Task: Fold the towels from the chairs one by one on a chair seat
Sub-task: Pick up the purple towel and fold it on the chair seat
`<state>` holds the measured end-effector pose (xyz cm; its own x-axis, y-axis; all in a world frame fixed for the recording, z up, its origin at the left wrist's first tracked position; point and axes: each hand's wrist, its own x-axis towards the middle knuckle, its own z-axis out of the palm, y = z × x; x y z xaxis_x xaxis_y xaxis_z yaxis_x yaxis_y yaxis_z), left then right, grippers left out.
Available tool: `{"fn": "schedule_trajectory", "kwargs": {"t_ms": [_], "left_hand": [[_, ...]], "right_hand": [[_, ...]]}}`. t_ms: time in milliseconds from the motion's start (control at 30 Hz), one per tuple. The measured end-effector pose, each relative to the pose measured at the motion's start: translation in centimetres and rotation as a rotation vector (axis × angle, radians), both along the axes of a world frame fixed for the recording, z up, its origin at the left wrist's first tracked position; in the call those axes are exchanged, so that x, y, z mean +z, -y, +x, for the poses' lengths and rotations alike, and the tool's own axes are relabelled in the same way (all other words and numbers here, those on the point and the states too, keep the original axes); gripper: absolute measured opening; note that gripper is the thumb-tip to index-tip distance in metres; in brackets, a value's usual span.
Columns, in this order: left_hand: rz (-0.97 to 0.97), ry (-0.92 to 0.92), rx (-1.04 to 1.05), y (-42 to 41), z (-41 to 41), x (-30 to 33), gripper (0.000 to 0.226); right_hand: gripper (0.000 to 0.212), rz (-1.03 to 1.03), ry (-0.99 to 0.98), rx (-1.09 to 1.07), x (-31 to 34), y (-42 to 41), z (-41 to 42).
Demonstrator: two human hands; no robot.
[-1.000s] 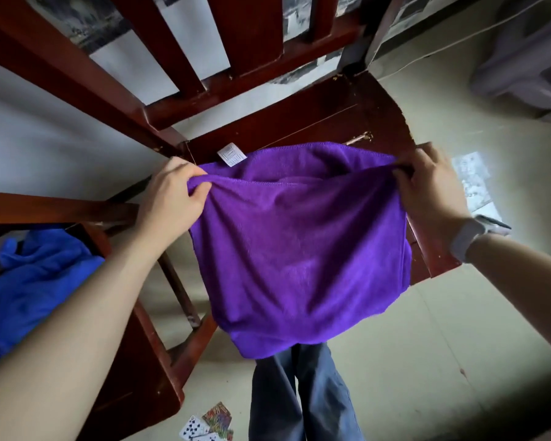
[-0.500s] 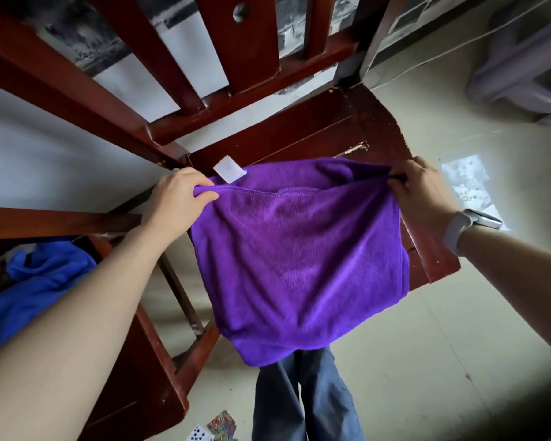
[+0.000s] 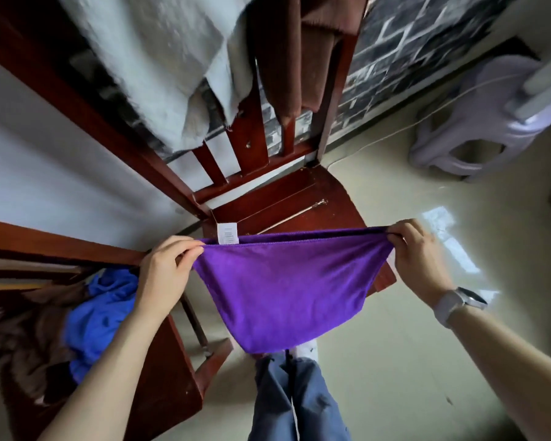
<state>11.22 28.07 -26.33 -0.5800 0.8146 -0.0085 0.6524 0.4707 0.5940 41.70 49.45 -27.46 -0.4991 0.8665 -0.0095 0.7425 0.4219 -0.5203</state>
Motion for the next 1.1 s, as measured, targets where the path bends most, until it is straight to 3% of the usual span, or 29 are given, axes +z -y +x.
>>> {"fn": "schedule_trajectory", "kwargs": {"t_ms": [467,733,933,1100], "left_hand": [[0.309,0.100,0.107,0.7,0.8,20.6,0.016],[0.533,0.127,0.119,-1.5,-0.4,30.7,0.019],[0.523,0.035,0.083,-1.5,-0.6,33.1,0.025],[0.414,-0.165,0.040,-0.9,-0.7,32.5,0.015]], "right_hand": [[0.015,0.328,-0.253,0.023,20.6,0.6,1.6],[0.022,0.187,-0.611,-0.061,29.9,-2.5,1.1],[0.034,0.213,-0.641,-0.022,32.9,-2.7,1.7],[0.019,0.370,-0.486,0.073,31.8,-2.2,2.3]]}}
